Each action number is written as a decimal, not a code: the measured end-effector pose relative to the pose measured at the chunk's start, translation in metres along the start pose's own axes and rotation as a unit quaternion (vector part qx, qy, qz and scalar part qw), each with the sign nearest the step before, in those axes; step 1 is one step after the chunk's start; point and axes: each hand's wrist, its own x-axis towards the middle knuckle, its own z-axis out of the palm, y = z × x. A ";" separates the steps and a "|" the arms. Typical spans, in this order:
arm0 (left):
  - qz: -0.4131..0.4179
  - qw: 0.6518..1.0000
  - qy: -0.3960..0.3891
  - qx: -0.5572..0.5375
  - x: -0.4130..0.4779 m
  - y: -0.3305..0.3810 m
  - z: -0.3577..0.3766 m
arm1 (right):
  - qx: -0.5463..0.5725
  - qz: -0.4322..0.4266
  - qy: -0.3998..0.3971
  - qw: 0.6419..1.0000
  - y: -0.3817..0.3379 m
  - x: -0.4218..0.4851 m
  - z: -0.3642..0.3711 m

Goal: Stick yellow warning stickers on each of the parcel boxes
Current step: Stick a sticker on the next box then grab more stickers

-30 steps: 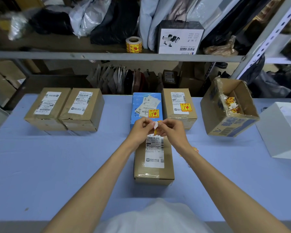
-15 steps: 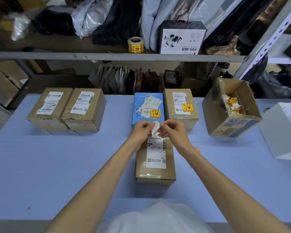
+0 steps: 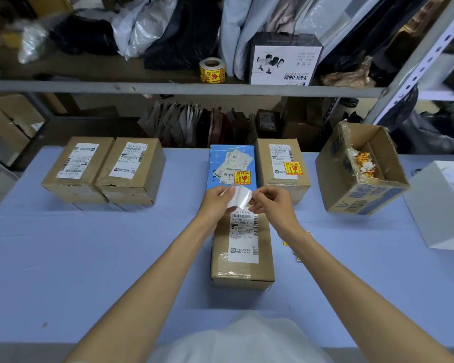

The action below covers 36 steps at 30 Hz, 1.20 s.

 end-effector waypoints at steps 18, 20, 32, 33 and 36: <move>0.050 0.985 0.060 0.157 -0.004 0.004 -0.003 | -0.003 0.020 0.059 0.998 0.002 0.002 -0.001; 0.057 0.983 0.009 0.177 -0.009 0.005 -0.002 | -0.002 0.022 0.062 0.998 0.003 0.002 -0.001; 0.224 0.900 0.056 0.370 -0.019 -0.003 0.007 | -0.001 0.054 0.084 0.995 0.005 0.003 0.002; 0.249 0.888 0.055 0.383 -0.020 -0.004 0.009 | -0.004 0.054 0.086 0.995 0.005 0.002 0.002; 0.274 0.878 0.045 0.389 -0.020 -0.007 0.012 | -0.011 0.052 0.082 0.995 0.005 0.001 0.003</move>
